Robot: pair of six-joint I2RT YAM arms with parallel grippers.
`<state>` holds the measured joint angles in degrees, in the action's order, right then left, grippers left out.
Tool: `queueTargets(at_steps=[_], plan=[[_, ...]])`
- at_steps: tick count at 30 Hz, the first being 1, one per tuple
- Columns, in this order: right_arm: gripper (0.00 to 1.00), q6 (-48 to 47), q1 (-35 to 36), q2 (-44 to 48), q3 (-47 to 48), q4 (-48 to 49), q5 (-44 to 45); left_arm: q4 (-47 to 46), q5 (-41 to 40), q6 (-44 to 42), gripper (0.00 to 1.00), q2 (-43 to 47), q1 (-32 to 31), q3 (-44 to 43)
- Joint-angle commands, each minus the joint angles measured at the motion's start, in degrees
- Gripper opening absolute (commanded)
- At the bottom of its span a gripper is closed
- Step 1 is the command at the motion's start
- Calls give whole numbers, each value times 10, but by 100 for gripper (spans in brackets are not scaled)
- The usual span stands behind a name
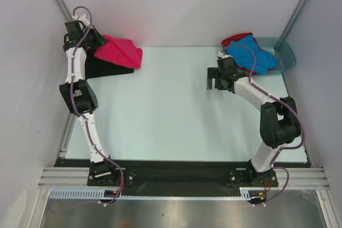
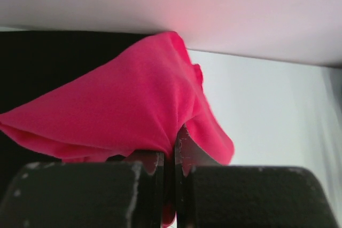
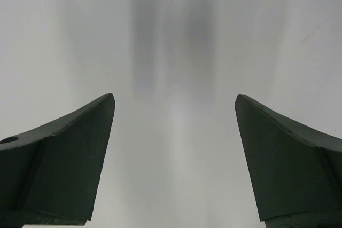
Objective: Fold and stack the t-shirts
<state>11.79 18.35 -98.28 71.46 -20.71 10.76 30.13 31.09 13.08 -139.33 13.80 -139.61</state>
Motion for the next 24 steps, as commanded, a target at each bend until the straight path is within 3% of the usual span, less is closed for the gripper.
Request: queueTargets(at_steps=[1,9,11,12,13,14,15,16,21,24], plan=[[100,-7,2,-20,37,2,-15,-67,-23,5,0,6,28,-37],[100,-10,4,-33,44,-6,-16,-67,-88,-24,1,-7,48,-16],[100,-10,5,-31,43,-10,-16,-64,-107,-36,8,-12,48,-14],[100,-10,4,-31,42,-10,-14,-63,-120,-40,12,-15,50,-7],[100,-12,4,-29,42,-14,-13,-59,-128,-47,25,-15,50,-3],[100,-12,5,-27,41,-15,-12,-58,-140,-50,46,-15,49,1],[100,-12,5,-27,40,-16,-10,-56,-151,-51,92,-12,50,14],[100,-13,4,-25,39,-19,-8,-51,-172,-50,99,-11,51,21],[100,-9,4,-16,30,-21,-9,-30,-185,-44,100,1,53,50],[100,-4,5,-4,21,-16,-8,-29,-145,-28,100,30,53,90]])
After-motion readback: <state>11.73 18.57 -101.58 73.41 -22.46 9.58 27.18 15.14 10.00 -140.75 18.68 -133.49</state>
